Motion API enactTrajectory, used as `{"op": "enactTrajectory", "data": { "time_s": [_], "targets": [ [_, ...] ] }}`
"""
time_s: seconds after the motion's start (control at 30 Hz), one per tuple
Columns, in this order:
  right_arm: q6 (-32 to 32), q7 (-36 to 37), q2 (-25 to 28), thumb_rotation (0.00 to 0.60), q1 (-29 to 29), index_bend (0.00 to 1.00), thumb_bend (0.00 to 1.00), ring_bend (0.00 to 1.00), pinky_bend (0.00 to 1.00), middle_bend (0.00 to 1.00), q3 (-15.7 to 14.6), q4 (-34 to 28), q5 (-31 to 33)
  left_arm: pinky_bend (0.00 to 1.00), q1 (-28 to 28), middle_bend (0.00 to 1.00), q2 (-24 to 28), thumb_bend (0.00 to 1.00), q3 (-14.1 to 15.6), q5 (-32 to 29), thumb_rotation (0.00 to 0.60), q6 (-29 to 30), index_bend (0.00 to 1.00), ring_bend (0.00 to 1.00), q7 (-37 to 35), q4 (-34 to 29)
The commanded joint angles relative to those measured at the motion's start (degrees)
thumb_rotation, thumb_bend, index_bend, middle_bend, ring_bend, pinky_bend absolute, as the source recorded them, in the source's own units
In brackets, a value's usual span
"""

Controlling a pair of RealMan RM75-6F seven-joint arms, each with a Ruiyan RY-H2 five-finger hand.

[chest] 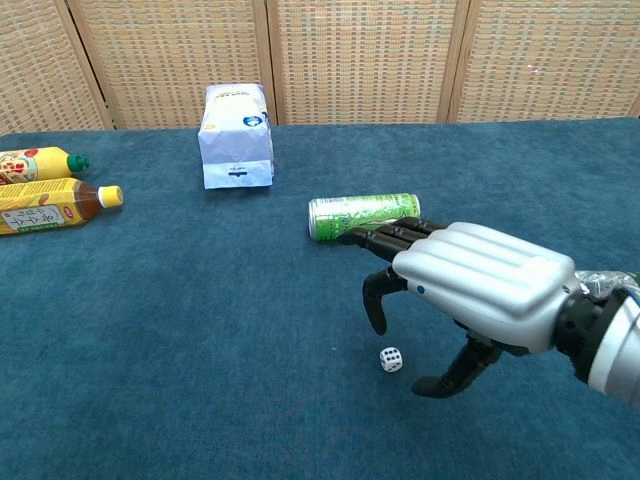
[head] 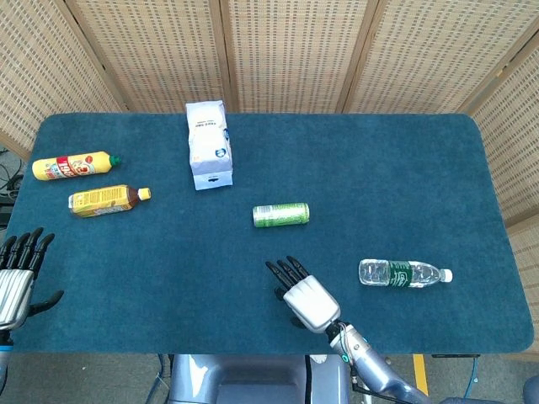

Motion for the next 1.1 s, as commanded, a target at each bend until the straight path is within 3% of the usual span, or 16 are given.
{"op": "enactTrajectory", "data": {
  "time_s": [0.03,0.53,1.1],
  "targets": [
    [-0.46,-0.84,-1.11,0.6,1.03,0.45,0.21,0.0,0.0,0.0,0.85,1.26,1.75,0.0,-0.06,0.0,-0.08,0.2,0.0,-0.09,0.6,-0.13,0.0,0.0,0.07,0.06],
    [-0.39,-3.61,-5.76,0.6,4.65,0.46,0.21,0.0,0.0,0.0,2.33,5.55,7.78,0.0,-0.25,0.0,-0.39,0.2,0.14,-0.25,0.6,-0.61,0.0,0.0,0.2,0.41],
    [0.19,-4.16,-7.7,0.6,6.85,0.49,0.26,0.0,0.0,0.01,1.35,9.06,11.9,0.0,-0.43,0.0,-0.6,0.2,0.36,-0.34,0.6,-1.1,0.0,0.0,0.57,0.59]
  ]
}}
